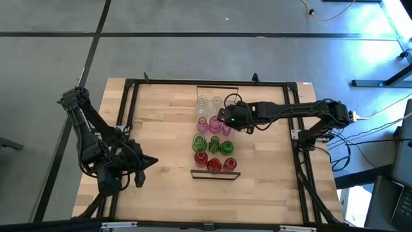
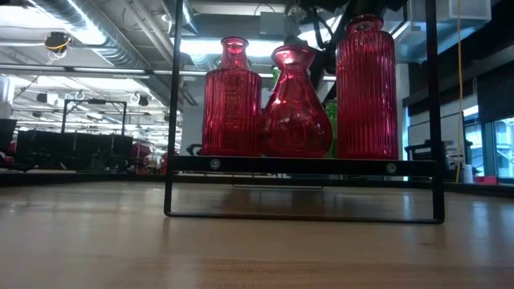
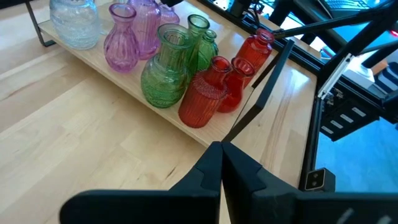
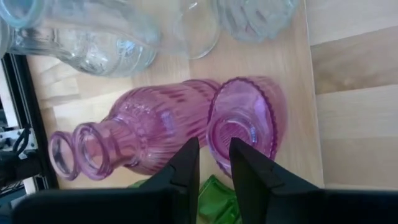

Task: Sort vases onto shelf
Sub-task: Put the purple vase on the shelf aligned with the other purple vases, then return to Home Position

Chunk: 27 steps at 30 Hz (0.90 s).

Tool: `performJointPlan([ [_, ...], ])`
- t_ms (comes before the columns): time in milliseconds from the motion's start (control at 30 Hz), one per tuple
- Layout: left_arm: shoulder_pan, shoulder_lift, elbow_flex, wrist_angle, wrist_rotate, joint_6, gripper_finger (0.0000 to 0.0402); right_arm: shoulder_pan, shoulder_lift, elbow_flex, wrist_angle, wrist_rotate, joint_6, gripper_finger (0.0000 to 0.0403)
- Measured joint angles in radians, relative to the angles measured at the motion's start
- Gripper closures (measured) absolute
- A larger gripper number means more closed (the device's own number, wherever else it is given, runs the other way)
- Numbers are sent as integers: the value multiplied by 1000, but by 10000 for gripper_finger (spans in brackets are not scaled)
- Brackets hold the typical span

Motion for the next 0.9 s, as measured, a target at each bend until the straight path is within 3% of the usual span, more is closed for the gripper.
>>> performJointPlan([
  [233, 0, 0, 0, -1, 0, 1, 401, 1, -1, 57, -65, -1, -56, 329],
  [467, 0, 0, 0, -22, -5, 9, 401, 14, -1, 241, -375, 24, -145, 329],
  [733, 0, -51, 0, -19, -34, 104, 401, 101, -36, 508, -598, 250, -355, 337],
  [900, 14, -159, 0, -22, -123, 217, 401, 192, -142, 560, -695, 429, -447, 393],
])
